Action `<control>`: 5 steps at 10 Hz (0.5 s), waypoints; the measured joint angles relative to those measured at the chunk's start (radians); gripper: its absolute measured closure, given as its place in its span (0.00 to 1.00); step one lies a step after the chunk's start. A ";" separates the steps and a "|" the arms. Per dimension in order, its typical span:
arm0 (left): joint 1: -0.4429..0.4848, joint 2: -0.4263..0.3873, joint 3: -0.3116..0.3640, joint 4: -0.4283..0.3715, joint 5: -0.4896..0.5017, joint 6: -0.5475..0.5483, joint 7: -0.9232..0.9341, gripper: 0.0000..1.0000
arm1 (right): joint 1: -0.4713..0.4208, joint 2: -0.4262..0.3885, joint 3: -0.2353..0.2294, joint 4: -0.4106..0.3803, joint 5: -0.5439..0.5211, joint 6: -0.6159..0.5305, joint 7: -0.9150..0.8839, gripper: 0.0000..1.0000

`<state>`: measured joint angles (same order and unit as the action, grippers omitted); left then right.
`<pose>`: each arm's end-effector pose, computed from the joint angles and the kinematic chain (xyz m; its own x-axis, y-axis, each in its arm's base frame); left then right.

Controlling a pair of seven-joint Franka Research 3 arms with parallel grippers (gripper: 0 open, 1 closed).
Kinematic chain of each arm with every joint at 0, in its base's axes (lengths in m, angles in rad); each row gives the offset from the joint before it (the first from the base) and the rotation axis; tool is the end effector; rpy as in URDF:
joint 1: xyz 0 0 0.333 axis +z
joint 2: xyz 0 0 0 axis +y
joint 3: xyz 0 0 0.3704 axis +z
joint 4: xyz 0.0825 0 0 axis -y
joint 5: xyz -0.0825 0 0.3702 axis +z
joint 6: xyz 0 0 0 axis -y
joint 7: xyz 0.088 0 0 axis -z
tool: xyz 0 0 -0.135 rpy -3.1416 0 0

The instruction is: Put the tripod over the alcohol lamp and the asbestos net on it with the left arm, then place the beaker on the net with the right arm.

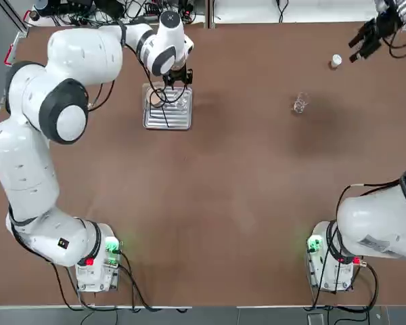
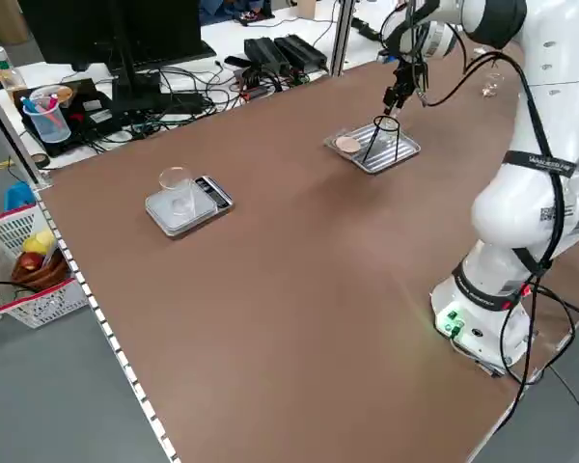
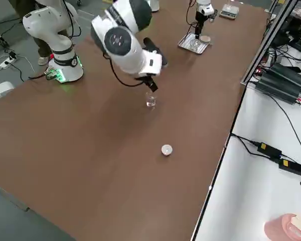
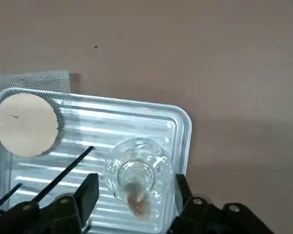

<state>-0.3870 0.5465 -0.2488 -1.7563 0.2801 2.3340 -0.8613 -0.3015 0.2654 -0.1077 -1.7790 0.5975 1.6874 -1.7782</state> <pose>0.5701 -0.3837 0.2978 0.9927 0.0737 0.0952 0.0757 -0.9970 -0.0172 0.5696 -0.1656 0.4341 0.3850 0.7468 0.5423 0.9222 -0.2882 -0.2579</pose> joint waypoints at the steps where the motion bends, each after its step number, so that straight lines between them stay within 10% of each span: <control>1: 0.002 0.004 0.001 0.000 0.000 0.000 0.000 0.30 | -0.023 0.036 0.001 -0.009 0.042 0.005 -0.128 0.00; 3: 0.003 0.012 0.001 -0.001 0.000 0.000 0.000 0.32 | -0.066 0.118 0.017 -0.020 0.109 0.040 -0.353 0.00; 5: 0.002 0.015 0.000 -0.001 0.000 0.000 0.000 0.39 | -0.187 0.170 0.158 -0.045 0.122 0.125 -0.467 0.00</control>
<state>-0.3847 0.5616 -0.2483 -1.7571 0.2802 2.3342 -0.8614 -0.4884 0.4350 0.0502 -1.8239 0.7199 1.8122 -2.2457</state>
